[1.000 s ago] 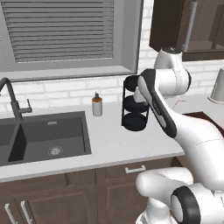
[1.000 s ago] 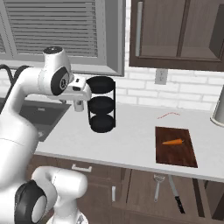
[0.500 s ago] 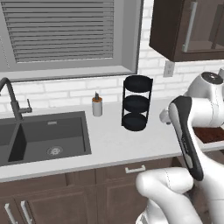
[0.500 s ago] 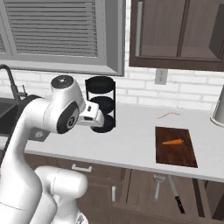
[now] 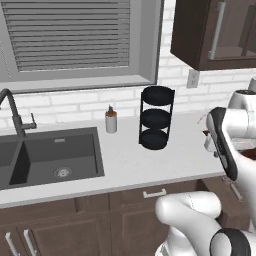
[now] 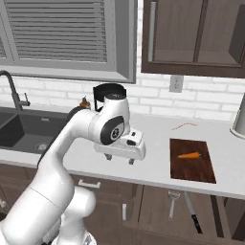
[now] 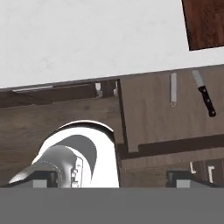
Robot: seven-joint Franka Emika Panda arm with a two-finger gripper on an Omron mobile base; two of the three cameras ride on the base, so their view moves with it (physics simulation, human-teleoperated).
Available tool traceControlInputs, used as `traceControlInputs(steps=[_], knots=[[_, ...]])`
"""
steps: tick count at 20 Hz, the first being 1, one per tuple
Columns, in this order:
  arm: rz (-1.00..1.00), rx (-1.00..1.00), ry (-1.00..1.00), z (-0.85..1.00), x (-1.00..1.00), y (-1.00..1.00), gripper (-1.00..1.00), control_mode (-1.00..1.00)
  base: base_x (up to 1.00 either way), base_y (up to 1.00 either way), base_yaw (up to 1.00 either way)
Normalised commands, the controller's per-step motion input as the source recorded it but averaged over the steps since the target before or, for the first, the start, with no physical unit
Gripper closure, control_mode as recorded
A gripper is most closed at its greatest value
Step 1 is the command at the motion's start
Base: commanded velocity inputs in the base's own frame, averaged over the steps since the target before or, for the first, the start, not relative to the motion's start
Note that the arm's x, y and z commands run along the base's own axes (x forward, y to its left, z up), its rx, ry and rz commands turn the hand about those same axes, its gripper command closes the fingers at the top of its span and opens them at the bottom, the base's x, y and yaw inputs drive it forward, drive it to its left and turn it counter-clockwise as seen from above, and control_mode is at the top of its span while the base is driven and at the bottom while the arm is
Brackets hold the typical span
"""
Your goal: Place the appropriate cutting tool for cutting the carrot skin on the cutting board.
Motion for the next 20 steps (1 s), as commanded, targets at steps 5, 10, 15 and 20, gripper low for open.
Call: traceControlInputs(steps=[5,10,15,20], knots=[[-0.22,0.0,0.22,-0.85,-0.1,-0.85,-1.0,-1.0,0.0,0.0,0.0],[-0.03,-0.01,0.06,-0.82,-0.24,-0.2,-1.0,-1.0,0.0,0.0,0.0],[-0.06,0.0,0.09,-0.54,-0.19,-0.4,-1.0,-1.0,0.0,0.0,0.0],[-0.02,0.0,0.05,-0.7,0.0,-0.6,-1.0,-1.0,0.0,0.0,0.0]])
